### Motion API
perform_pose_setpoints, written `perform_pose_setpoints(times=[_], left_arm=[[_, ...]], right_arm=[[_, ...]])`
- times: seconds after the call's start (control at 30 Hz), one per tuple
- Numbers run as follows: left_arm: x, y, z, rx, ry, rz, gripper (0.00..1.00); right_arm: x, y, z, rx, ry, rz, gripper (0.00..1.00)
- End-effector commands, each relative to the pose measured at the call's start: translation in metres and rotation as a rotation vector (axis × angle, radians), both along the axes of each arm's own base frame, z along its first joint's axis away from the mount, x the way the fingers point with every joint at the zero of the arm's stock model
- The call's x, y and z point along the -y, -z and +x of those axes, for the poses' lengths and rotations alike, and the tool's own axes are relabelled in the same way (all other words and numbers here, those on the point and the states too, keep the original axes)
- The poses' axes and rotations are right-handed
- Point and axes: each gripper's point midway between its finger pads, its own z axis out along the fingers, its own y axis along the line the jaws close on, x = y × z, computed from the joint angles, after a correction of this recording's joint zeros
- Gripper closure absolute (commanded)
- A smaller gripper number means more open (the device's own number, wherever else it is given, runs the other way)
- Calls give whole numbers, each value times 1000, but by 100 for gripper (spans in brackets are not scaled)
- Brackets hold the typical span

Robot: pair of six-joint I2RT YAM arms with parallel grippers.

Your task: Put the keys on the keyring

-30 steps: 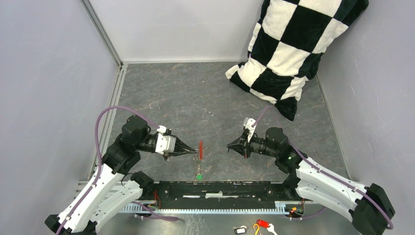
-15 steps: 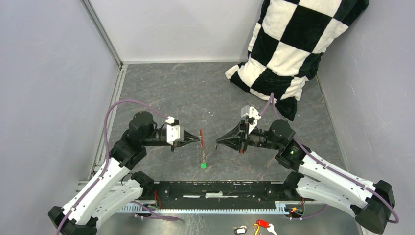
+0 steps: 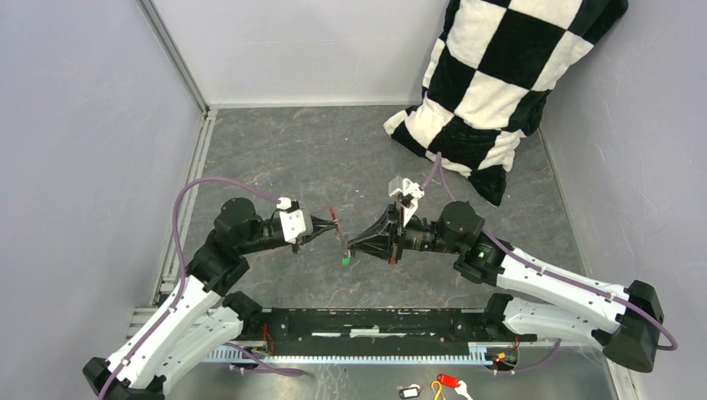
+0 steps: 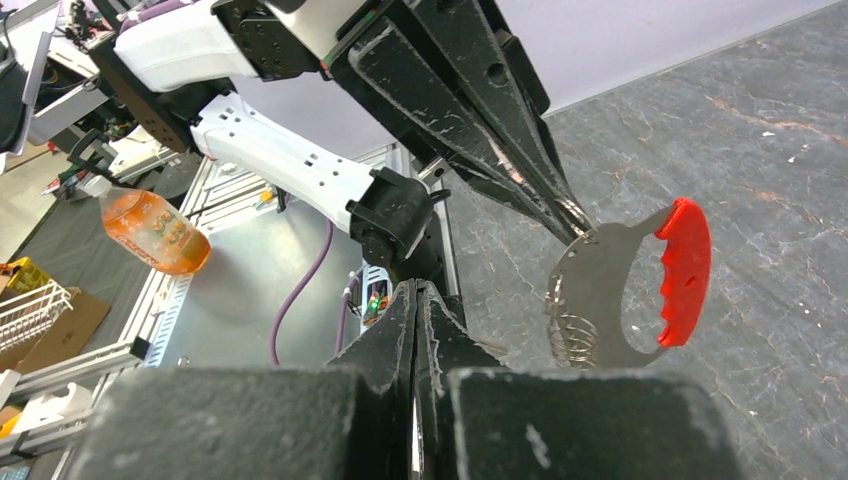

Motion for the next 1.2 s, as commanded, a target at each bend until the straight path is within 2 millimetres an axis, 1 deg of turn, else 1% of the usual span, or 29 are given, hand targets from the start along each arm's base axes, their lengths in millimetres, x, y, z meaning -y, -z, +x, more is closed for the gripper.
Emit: perform_pose_setpoints(times=[0.0,0.13,0.3,0.4,0.5,0.67,0.87,1.17], left_arm=[[-1,-16,-2,116,12,-38,98],[-4,-18,-10,211,51,-36,98],[-4,-22,-30,356,143,-59,98],[-4,-26,-37,387,172,-74,98],[-4,-28,-40,394,184,-76,98],[-4,-28,-44,413,210,-74,98],[-4,-27,-47,453,230,-59,98],[-4,-24,-52,475,256,-46,98]], right_arm=[[-4,-28,9,18,70,47,100],[-6,-23,12,15,90,23,100],[-12,-14,10,-14,83,1,100],[-13,-11,8,-26,79,-2,100],[-12,-8,11,-27,97,-4,100],[-12,-11,10,-26,99,22,100],[-16,-10,7,-24,87,23,100],[-15,-13,9,-15,109,33,100]])
